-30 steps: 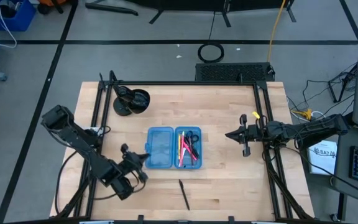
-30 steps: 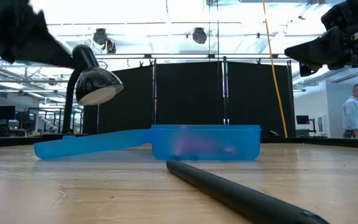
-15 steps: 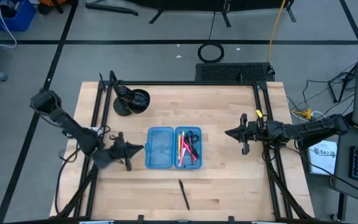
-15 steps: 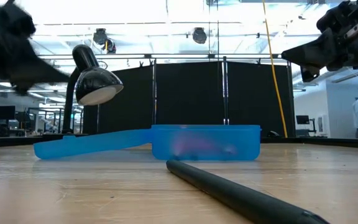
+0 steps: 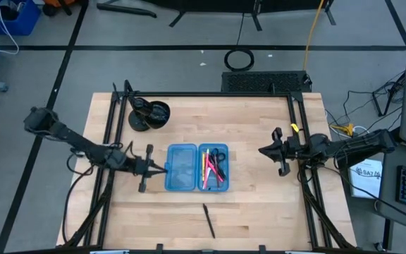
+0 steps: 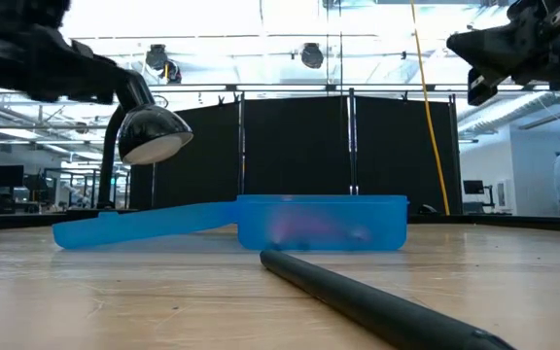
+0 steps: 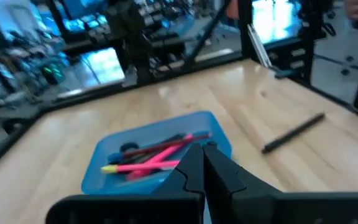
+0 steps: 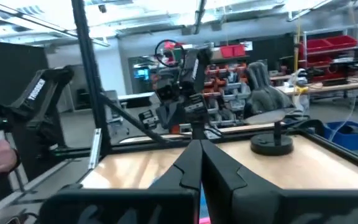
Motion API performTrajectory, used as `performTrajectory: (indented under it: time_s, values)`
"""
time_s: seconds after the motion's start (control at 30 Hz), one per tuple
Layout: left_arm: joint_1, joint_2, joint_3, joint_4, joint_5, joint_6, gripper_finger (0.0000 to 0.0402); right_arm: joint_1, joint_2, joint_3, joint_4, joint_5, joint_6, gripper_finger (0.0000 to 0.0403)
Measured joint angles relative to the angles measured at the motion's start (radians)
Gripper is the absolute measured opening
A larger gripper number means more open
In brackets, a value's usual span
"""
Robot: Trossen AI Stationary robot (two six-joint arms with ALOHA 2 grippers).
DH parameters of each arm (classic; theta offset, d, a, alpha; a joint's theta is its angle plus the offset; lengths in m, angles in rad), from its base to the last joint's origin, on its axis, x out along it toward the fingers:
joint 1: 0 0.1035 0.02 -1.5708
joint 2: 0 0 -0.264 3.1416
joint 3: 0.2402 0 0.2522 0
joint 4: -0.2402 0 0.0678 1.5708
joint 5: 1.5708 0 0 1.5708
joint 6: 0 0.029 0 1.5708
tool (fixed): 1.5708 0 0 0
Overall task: Pick & place school supplies into a supply box
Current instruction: Put the black pen into the blue supply box
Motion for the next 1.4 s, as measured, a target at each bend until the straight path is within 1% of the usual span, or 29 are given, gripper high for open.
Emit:
performTrajectory:
  time_s: [0.1, 0.17, 0.23, 0.27, 0.37, 0.5, 0.57, 0.67, 0.73, 0.87, 1.07, 1.2, 1.27, 1.3, 1.37, 1.4]
  values:
    - [0.142, -0.117, 0.008, -0.174, 0.180, 0.004, 0.0001, 0.000, 0.014, 0.000, -0.018, 0.043, 0.000, 0.0000]
    - [0.220, -0.203, 0.000, -0.238, 0.290, -0.015, 0.0001, 0.000, 0.026, 0.000, -0.016, 0.043, -0.001, 0.0000]
    - [0.256, -0.298, -0.018, -0.286, 0.361, -0.040, 0.0001, 0.000, 0.037, 0.000, -0.014, 0.041, 0.000, 0.0000]
    - [0.259, -0.342, -0.030, -0.308, 0.377, -0.046, 0.0001, 0.000, 0.040, 0.000, -0.014, 0.041, 0.003, 0.0000]
    - [0.245, -0.463, -0.074, -0.370, 0.364, -0.047, 0.0001, 0.000, 0.043, 0.000, -0.013, 0.044, 0.028, 0.0000]
    - [0.217, -0.614, -0.115, -0.507, 0.272, -0.046, 0.0001, 0.000, 0.043, 0.000, -0.013, 0.045, 0.056, 0.0000]
    - [0.200, -0.676, -0.116, -0.578, 0.257, -0.045, 0.0001, 0.000, 0.043, 0.000, -0.013, 0.046, 0.058, 0.0000]
    - [0.164, -0.765, -0.114, -0.652, 0.259, -0.001, 0.0001, 0.000, 0.043, 0.000, -0.014, 0.073, 0.055, 0.0000]
    - [0.142, -0.800, -0.110, -0.659, 0.236, 0.044, 0.0001, 0.000, 0.044, 0.000, -0.020, 0.099, 0.050, 0.0000]
    - [0.132, -0.847, -0.110, -0.663, 0.237, 0.116, 0.0000, 0.001, 0.050, 0.000, -0.030, 0.092, 0.000, 0.0000]
    - [0.132, -0.855, -0.110, -0.666, 0.240, 0.110, 0.0000, 0.001, 0.076, 0.000, -0.025, 0.101, 0.002, 0.0000]
    - [0.132, -0.854, -0.110, -0.667, 0.241, 0.065, 0.0001, 0.001, 0.089, 0.016, -0.021, 0.245, -0.008, 0.0000]
    - [0.132, -0.854, -0.110, -0.667, 0.241, 0.044, 0.0001, 0.002, 0.101, 0.060, -0.055, 0.277, -0.011, 0.0000]
    - [0.132, -0.854, -0.110, -0.668, 0.241, 0.038, 0.0002, 0.009, 0.112, 0.096, -0.130, 0.281, -0.015, 0.0000]
    - [0.132, -0.854, -0.110, -0.668, 0.240, 0.033, 0.0004, 0.042, 0.153, 0.219, -0.226, 0.299, -0.042, 0.0000]
    - [0.132, -0.854, -0.110, -0.668, 0.238, 0.027, 0.0004, 0.065, 0.181, 0.285, -0.278, 0.343, -0.049, 0.0000]
